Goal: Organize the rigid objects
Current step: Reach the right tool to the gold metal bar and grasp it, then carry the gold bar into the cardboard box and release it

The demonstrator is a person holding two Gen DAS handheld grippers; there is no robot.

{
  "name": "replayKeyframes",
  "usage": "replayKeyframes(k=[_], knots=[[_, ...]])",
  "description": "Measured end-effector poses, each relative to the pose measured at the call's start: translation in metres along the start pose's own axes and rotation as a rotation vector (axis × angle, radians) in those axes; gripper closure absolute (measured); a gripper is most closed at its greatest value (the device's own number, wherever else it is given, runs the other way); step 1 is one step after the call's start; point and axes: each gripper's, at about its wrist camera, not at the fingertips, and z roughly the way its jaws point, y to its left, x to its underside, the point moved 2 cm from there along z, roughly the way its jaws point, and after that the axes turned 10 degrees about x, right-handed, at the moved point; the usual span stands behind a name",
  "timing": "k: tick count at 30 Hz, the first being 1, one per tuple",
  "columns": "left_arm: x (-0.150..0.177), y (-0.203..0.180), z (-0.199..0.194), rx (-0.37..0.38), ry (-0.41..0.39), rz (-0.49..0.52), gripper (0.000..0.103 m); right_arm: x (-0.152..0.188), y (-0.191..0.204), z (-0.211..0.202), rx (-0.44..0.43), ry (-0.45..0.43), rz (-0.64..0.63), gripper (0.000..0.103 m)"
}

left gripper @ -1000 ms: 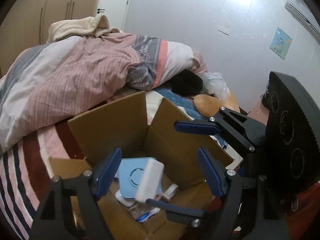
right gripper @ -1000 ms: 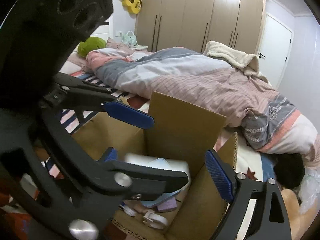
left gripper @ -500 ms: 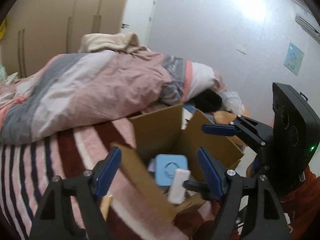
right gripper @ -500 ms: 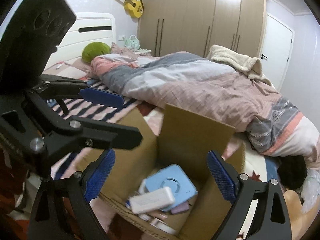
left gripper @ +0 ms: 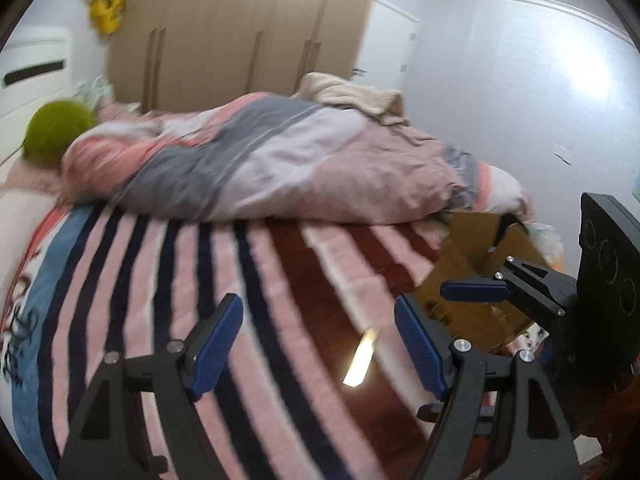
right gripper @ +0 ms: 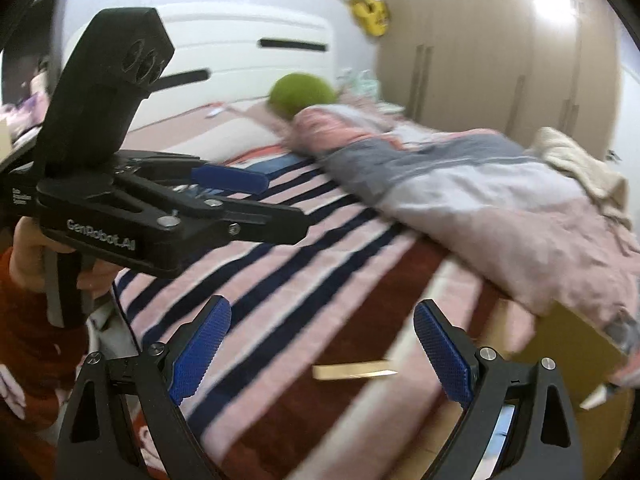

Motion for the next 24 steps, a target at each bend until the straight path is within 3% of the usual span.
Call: replayKeyframes(k=[6,8,11,16,24], knots=[[0.033,0.039,-0.004,-0.014,0.019,-0.074,0.028,0.022,0.026,0.057,-0.043,0.132,-0.016,0.011],[0.042,0.044,-0.003,-0.010,0.024,-0.087,0.028,0.034,0.024,0.076,0.004,0.169,-0.029,0.011],[0.054,0.051,0.001,-0.003,0.039,-0.112,0.028,0.057,0.012,0.107,0.152,0.220,-0.039,0.011],[0.063,0.055,0.005,0.003,0.053,-0.134,0.028,0.083,-0.017,0.139,0.263,0.290,0.001,0.011],[0.061,0.052,0.009,0.014,0.068,-0.127,0.028,0.093,-0.036,0.153,0.193,0.305,0.096,0.014]])
